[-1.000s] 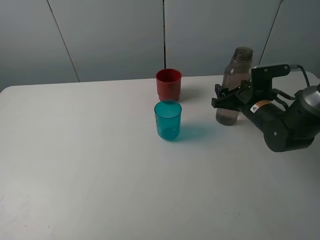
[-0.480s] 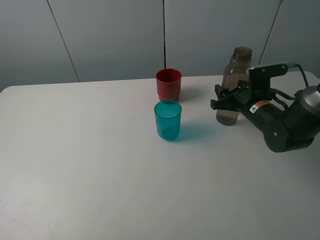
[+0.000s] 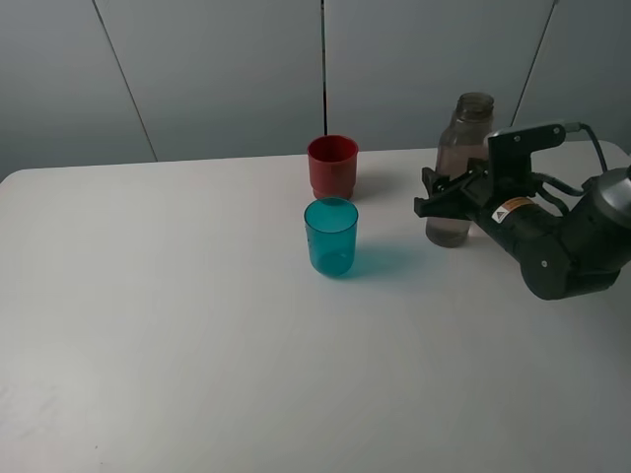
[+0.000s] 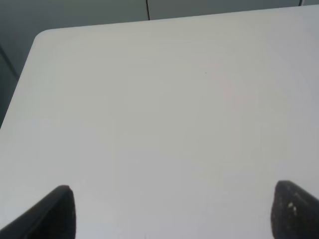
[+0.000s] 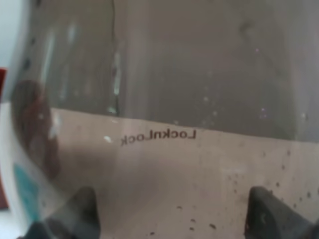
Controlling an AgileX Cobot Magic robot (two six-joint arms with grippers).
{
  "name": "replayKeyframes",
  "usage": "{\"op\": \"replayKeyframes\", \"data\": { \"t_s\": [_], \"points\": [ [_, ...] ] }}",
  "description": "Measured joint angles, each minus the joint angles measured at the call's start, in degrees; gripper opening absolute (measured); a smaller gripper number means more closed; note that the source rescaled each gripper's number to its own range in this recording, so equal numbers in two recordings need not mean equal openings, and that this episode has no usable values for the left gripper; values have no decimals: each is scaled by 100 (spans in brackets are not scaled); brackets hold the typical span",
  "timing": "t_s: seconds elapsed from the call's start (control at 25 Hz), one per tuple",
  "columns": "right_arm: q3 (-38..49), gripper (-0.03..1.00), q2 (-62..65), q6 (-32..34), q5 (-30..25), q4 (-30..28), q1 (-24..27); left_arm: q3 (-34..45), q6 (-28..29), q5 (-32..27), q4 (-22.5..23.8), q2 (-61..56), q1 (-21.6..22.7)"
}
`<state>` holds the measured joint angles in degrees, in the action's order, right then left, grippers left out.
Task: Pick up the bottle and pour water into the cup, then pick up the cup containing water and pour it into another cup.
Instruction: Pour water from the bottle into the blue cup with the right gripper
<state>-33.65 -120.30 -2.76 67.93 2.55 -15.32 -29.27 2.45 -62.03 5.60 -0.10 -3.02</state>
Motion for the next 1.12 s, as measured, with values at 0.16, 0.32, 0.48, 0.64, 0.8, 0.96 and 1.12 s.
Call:
{"op": "replayKeyframes", "data": {
  "t_s": [0.16, 0.32, 0.48, 0.64, 0.8, 0.96, 1.12],
  "points": [
    [0, 3, 623, -447, -656, -255, 0, 0, 0, 0, 0, 0, 0],
    [11, 3, 1577, -1366, -2048, -313, 0, 0, 0, 0, 0, 0, 0],
    [11, 3, 2244, -2318, -3340, -302, -171, 0, 0, 0, 0, 0, 0],
    [11, 3, 2521, -3358, -3952, 56, -677, 0, 11, 0, 0, 0, 0],
    [11, 3, 2543, -4551, -4137, 952, -1153, 0, 11, 0, 0, 0, 0],
    [11, 3, 2543, -5424, -4165, 1439, -1273, 0, 11, 0, 0, 0, 0],
    [-204, 3, 2543, -5829, -4216, 1613, -1273, 0, 11, 0, 0, 0, 0]
  ]
}}
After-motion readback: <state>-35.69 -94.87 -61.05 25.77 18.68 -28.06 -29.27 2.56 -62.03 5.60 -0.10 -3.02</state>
